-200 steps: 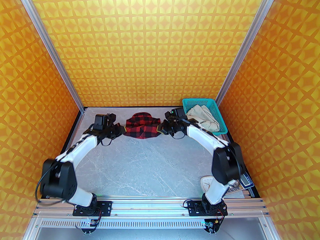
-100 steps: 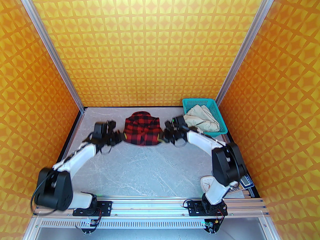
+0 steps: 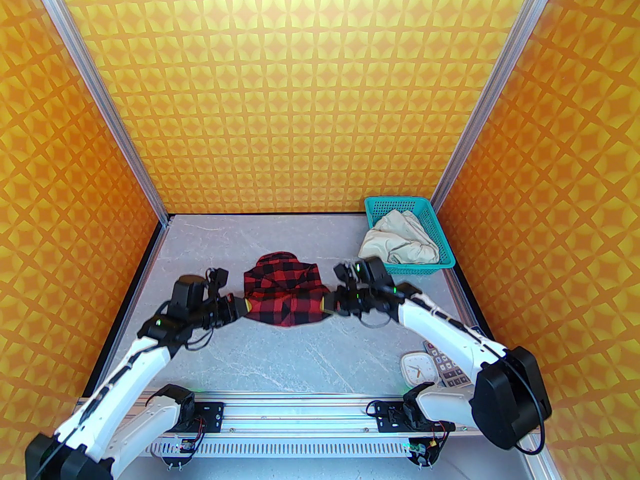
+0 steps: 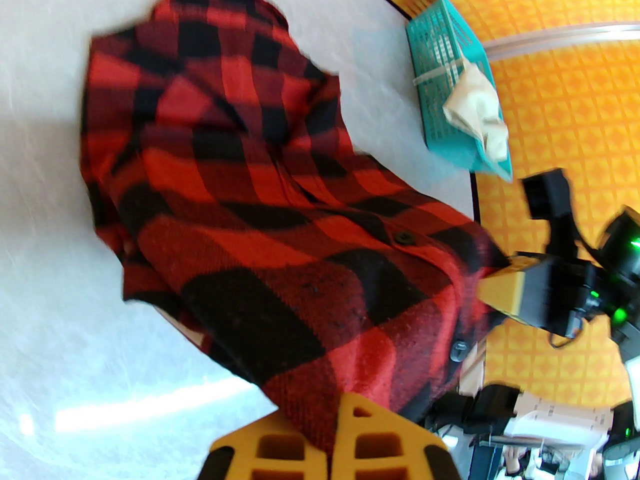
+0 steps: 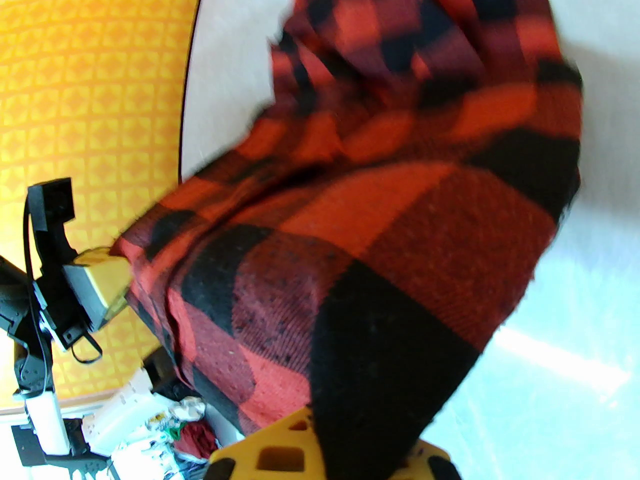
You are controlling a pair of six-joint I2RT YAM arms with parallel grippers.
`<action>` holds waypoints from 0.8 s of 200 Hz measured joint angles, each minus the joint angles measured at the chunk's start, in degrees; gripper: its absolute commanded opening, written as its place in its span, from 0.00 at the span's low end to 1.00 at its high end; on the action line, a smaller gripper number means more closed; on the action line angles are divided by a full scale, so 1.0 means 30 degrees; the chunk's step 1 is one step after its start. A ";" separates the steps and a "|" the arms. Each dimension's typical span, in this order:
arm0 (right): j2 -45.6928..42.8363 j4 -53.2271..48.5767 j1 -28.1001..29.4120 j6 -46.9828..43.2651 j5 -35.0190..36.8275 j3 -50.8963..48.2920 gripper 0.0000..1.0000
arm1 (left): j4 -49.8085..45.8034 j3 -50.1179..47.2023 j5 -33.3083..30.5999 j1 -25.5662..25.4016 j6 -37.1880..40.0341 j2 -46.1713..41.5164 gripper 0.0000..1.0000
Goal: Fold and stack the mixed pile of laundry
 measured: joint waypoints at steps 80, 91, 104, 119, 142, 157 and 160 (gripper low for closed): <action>1.2116 -0.0386 -0.1661 0.0561 -0.2776 1.1817 0.18 | 0.2827 0.7155 -0.0918 0.1865 -0.0204 1.0440 0.01; 1.3901 -0.0080 -0.1836 0.0772 -0.3439 1.3384 0.21 | 0.3417 0.7708 -0.0860 0.2208 -0.0379 1.1701 0.04; 1.5846 0.0474 -0.2011 0.1217 -0.4116 1.5074 0.23 | 0.4080 0.8480 -0.0634 0.2659 -0.0619 1.3165 0.07; 1.7660 0.1384 -0.2244 0.1865 -0.4714 1.6604 0.27 | 0.4845 0.9661 -0.0175 0.3184 -0.0954 1.4914 0.13; 1.9904 0.3963 -0.2601 0.3657 -0.5581 1.8090 0.40 | 0.6426 1.2182 0.0670 0.3898 -0.1464 1.7952 0.36; 2.1209 0.6113 -0.2849 0.4787 -0.6040 1.8914 0.46 | 0.7759 1.3537 0.1100 0.4255 -0.2047 1.9664 0.49; 2.1376 0.6484 -0.2878 0.5013 -0.6113 1.9037 0.47 | 0.7905 1.3726 0.1173 0.4299 -0.2193 1.9861 0.50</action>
